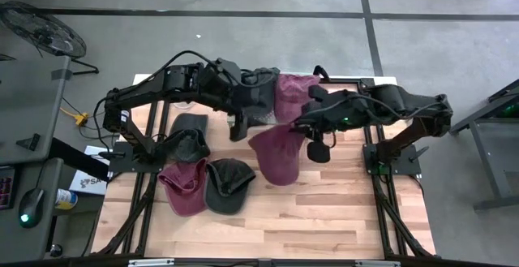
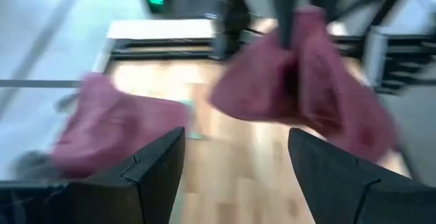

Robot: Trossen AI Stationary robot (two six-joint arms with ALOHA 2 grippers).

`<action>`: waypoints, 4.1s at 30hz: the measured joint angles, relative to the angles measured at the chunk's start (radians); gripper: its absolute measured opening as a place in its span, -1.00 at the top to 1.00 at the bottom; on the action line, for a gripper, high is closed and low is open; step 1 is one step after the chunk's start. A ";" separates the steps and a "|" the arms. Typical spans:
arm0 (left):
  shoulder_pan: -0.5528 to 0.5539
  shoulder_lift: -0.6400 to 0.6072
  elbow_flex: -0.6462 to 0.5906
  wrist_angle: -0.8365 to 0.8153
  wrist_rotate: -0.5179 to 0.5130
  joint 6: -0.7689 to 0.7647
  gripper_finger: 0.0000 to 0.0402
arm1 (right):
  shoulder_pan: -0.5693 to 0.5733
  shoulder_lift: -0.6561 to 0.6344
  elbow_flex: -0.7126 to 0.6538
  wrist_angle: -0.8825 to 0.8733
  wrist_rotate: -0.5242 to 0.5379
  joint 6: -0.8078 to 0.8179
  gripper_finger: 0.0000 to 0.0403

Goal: Pick & Place hat
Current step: Stack the right dark red cap on the other dark red cap on the shelf

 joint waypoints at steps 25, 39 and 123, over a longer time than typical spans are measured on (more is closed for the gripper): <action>0.000 -0.052 0.003 0.025 -0.323 0.008 -0.17 | -0.119 -0.077 0.167 -0.183 0.048 0.057 0.78; 0.000 -0.051 0.003 0.008 -0.326 -0.001 -0.17 | -0.317 -0.074 0.178 -0.258 -0.053 0.033 0.78; 0.000 -0.051 0.002 -0.070 -0.326 -0.060 -0.17 | -0.633 0.037 0.077 -0.185 -0.381 -0.168 0.78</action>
